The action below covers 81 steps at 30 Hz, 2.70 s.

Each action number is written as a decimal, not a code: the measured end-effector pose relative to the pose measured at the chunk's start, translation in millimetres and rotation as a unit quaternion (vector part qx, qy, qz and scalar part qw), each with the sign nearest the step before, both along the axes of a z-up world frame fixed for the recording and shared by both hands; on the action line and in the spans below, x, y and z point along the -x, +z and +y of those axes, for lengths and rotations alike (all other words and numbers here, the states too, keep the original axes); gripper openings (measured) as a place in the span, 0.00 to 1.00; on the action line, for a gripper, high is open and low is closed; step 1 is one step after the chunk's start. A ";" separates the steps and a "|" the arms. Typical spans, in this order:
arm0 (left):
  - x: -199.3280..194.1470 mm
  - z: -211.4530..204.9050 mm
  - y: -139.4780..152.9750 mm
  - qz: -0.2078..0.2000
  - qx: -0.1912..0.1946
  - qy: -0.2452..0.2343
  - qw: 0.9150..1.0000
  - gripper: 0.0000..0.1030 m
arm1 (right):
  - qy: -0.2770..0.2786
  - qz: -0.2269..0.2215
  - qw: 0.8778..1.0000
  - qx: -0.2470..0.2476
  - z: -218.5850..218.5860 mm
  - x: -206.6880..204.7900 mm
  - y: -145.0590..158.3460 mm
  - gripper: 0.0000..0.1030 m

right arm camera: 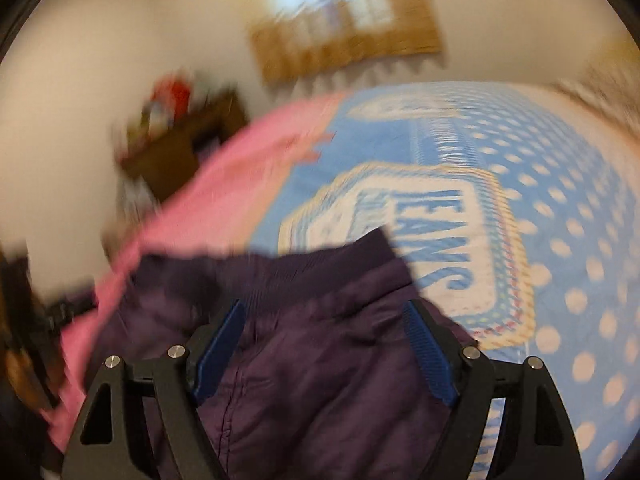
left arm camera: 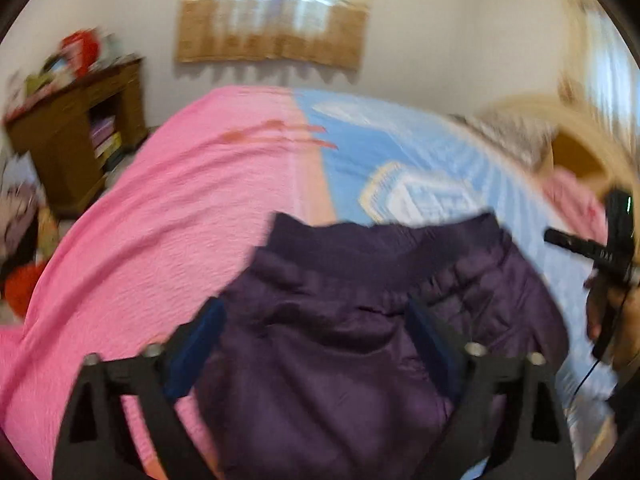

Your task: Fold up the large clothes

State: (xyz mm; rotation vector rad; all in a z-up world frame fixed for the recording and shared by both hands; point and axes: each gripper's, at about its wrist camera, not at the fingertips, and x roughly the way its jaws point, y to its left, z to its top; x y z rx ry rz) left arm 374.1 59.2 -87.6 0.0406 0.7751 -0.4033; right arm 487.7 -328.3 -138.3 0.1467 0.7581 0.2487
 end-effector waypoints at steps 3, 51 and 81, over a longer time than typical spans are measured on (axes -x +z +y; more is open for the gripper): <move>-24.5 -23.2 -14.8 0.001 -0.064 -0.015 0.998 0.78 | 0.016 0.052 0.998 0.025 27.5 -23.0 -25.8 0.78; -42.9 -55.1 -2.8 -0.099 -0.133 0.097 0.981 0.43 | -0.087 0.034 0.985 0.148 41.8 -58.2 -76.7 0.23; -37.0 -107.7 -66.5 -0.055 -0.120 0.051 0.990 0.65 | -0.092 0.024 0.990 0.103 33.9 -38.1 -78.3 0.25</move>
